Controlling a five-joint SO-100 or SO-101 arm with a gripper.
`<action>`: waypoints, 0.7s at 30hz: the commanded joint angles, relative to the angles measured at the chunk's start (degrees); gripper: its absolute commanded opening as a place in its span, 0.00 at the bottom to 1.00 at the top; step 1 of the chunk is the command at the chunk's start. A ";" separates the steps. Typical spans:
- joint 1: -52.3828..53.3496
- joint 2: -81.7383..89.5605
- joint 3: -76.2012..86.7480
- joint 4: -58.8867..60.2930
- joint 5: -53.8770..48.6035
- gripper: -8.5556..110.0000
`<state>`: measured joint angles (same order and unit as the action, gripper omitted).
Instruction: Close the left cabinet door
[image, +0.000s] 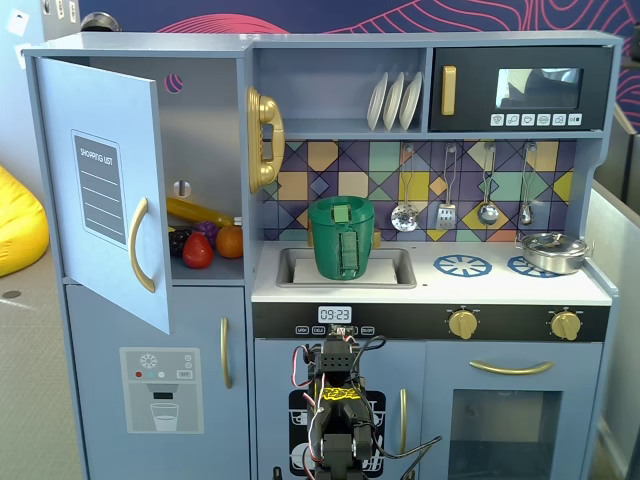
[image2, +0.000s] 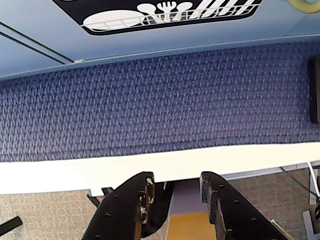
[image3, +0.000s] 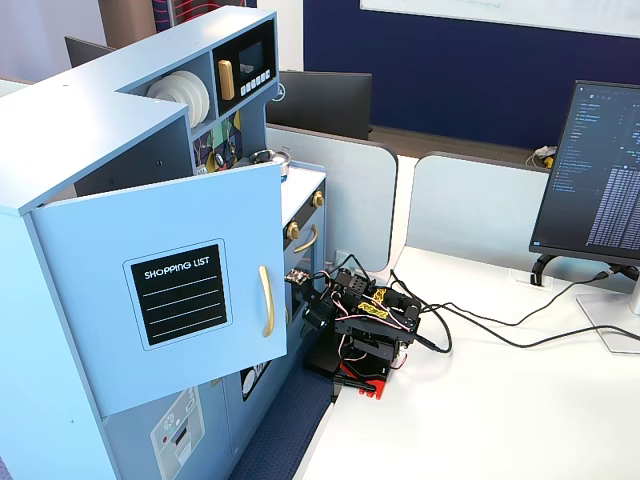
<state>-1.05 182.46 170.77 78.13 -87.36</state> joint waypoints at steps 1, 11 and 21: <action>2.64 -0.26 0.97 9.67 0.53 0.07; 1.49 -0.26 0.97 9.67 0.62 0.07; -36.39 0.88 0.35 -7.47 6.06 0.07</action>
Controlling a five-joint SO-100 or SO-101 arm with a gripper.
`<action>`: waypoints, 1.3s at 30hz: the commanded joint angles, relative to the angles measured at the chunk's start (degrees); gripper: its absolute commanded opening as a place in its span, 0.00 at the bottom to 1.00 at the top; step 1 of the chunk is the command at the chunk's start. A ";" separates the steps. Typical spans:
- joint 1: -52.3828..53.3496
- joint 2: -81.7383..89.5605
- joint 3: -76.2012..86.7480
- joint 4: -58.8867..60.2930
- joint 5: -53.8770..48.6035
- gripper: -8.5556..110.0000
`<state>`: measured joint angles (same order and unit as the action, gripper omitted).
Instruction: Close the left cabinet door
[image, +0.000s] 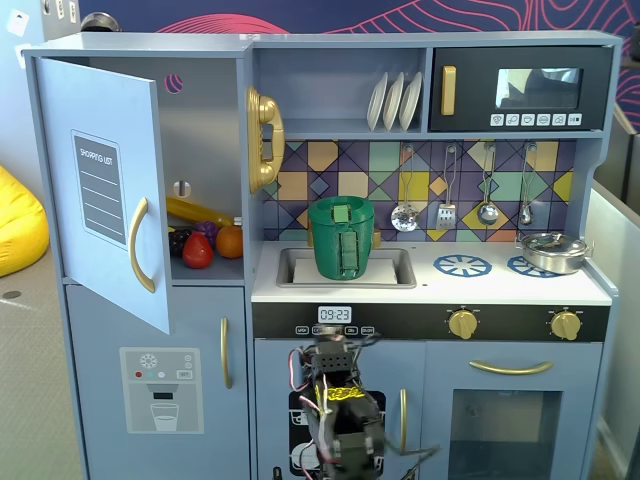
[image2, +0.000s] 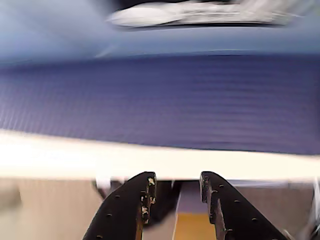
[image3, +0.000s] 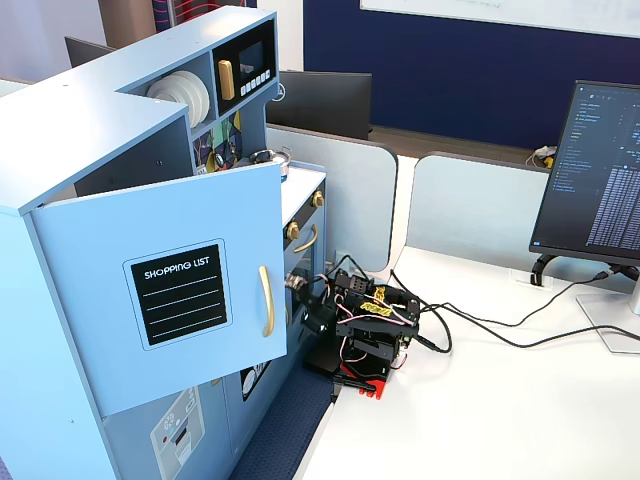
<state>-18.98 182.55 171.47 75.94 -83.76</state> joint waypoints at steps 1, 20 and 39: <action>-23.29 0.70 -0.88 -9.05 1.05 0.07; -75.59 -49.13 -35.42 -76.82 -24.70 0.07; -63.54 -68.82 -64.34 -70.40 -37.18 0.07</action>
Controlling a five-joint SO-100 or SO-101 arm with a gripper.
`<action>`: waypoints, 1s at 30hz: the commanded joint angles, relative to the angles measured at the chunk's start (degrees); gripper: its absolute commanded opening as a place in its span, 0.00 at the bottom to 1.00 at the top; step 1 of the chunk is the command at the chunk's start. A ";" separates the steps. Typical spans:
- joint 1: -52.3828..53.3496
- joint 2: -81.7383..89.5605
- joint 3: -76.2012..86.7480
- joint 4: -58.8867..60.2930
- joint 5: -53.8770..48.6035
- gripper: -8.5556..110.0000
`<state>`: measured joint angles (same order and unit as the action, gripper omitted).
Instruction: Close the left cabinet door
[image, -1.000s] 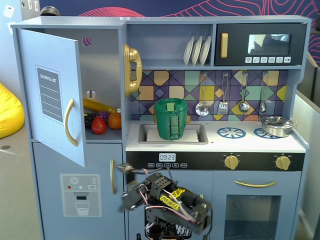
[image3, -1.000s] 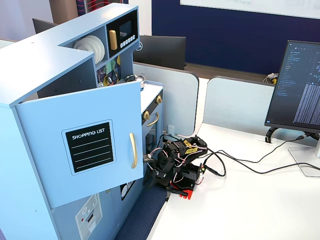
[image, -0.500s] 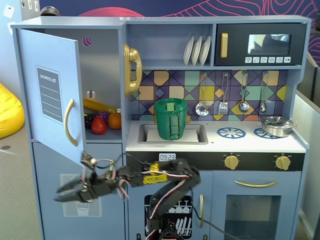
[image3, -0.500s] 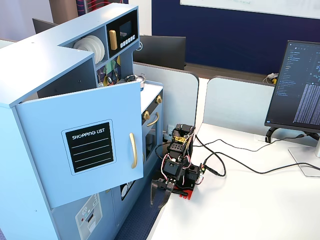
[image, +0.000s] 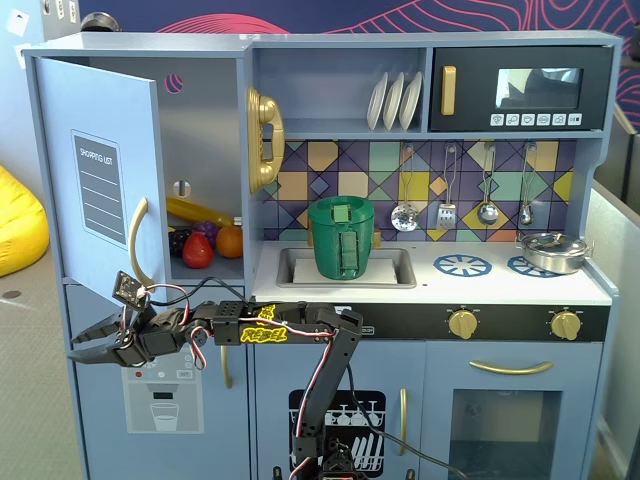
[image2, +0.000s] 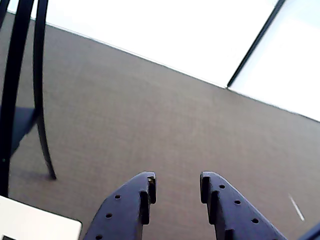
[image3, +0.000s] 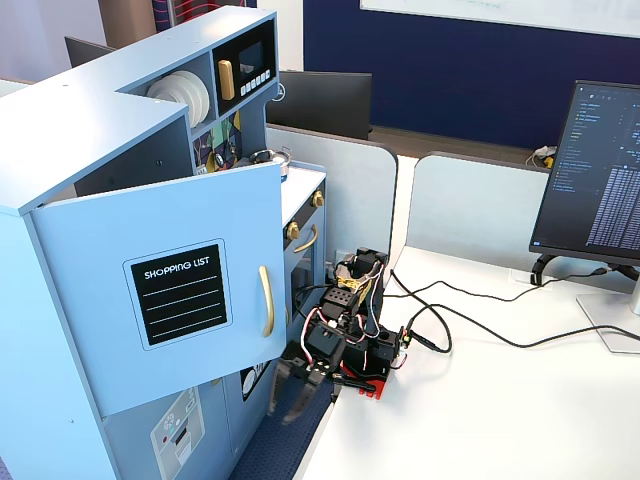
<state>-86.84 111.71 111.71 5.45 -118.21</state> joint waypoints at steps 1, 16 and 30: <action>5.36 2.55 -4.22 -0.18 -3.60 0.07; 28.30 17.23 9.40 1.85 -6.59 0.07; 41.48 21.88 10.81 0.18 -2.46 0.07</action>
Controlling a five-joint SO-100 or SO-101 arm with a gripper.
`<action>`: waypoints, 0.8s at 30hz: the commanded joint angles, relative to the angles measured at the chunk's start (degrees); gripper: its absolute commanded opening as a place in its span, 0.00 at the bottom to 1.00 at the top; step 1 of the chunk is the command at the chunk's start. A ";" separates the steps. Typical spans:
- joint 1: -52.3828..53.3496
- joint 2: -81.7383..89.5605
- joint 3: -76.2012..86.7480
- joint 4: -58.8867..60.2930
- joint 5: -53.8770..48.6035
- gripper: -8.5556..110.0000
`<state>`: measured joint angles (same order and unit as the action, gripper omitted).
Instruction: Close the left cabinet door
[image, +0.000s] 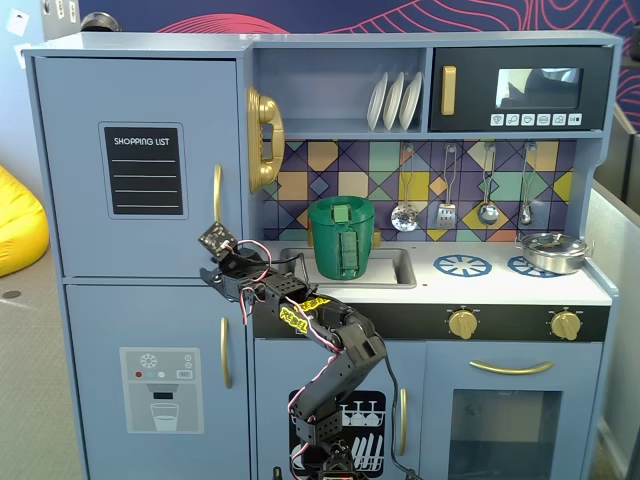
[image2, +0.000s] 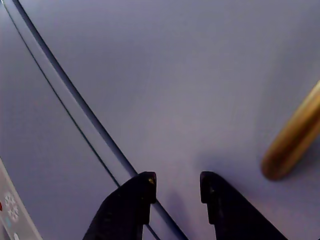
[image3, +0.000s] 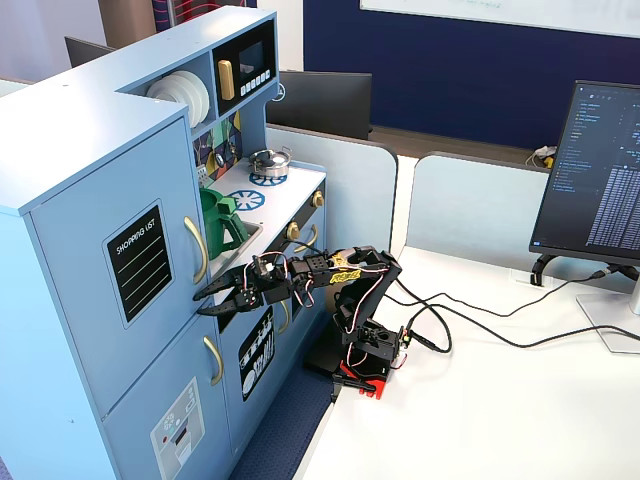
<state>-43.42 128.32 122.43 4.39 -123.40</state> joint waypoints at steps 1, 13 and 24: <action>-2.99 7.03 0.53 4.04 3.69 0.07; 17.40 29.62 14.15 52.56 13.80 0.07; 39.64 43.33 40.34 62.14 28.56 0.07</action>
<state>-5.89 166.55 157.50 65.48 -101.25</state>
